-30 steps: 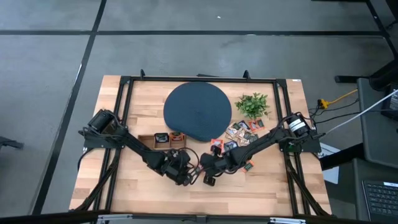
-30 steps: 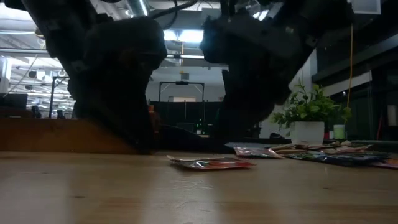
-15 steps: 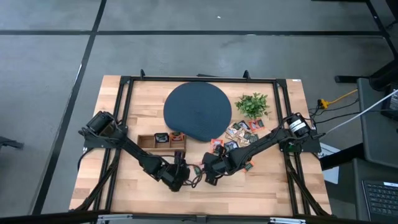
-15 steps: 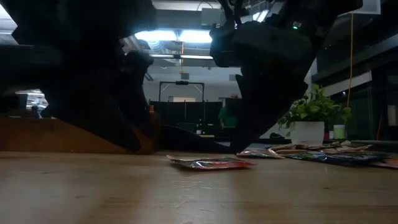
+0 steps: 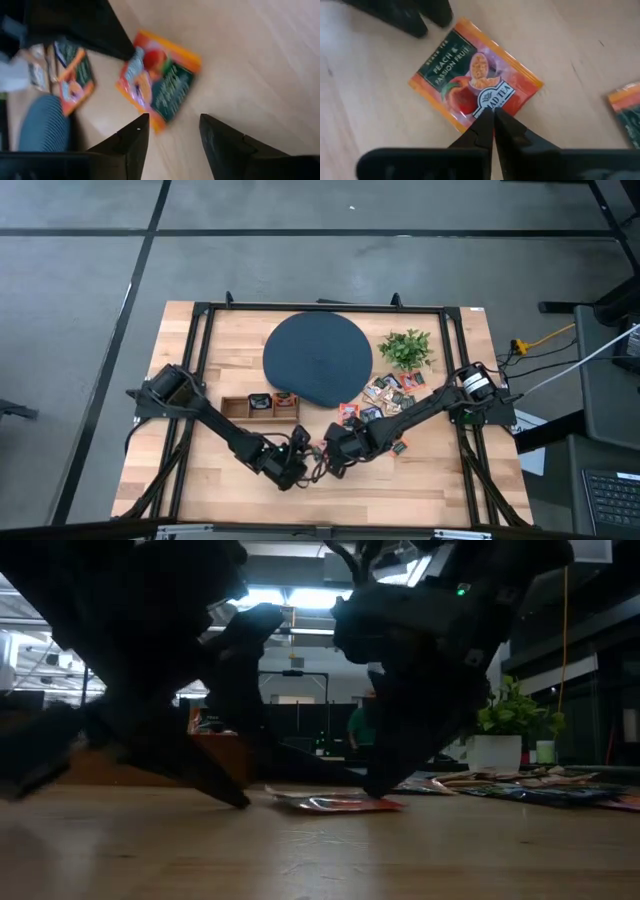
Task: Pick & Place Tea
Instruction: Put the orange tea bag into the right section of the wooden organizer
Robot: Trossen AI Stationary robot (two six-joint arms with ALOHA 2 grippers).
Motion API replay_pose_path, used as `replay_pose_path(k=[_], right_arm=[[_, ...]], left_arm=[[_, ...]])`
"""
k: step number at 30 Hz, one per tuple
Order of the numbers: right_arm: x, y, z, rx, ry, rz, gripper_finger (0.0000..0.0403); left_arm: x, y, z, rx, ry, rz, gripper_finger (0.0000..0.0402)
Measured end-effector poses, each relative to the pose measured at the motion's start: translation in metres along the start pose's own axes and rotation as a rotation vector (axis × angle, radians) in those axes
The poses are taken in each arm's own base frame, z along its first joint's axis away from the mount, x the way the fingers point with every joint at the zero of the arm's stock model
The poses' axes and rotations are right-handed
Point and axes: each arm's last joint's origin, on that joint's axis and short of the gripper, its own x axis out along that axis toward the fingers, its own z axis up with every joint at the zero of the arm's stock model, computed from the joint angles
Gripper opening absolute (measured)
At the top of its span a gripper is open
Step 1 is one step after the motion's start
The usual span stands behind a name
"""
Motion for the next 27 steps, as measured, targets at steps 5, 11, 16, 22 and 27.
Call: replay_pose_path(k=[5, 11, 16, 22, 27], right_arm=[[0.0041, 0.0020, 0.0004, -0.017, -0.001, 0.029, 0.0007], [0.0074, 0.0044, 0.0014, -0.045, -0.013, 0.059, 0.0013], [0.0096, 0.0052, 0.0017, -0.045, -0.017, 0.071, 0.0005], [0.0099, 0.0051, 0.0015, -0.045, -0.016, 0.069, 0.0014], [0.0100, 0.0049, 0.0015, -0.046, -0.022, 0.062, 0.0006]], left_arm=[[0.0084, -0.0038, 0.0007, 0.050, 0.008, 0.064, 0.0169], [0.0096, -0.0043, 0.0000, 0.054, 0.006, 0.048, 0.0168], [0.0102, -0.0048, -0.0004, 0.054, 0.006, 0.047, 0.0164], [0.0071, -0.0090, 0.0005, 0.048, 0.009, 0.070, 0.0113], [0.0070, -0.0100, -0.0006, -0.001, 0.016, 0.068, 0.0048]])
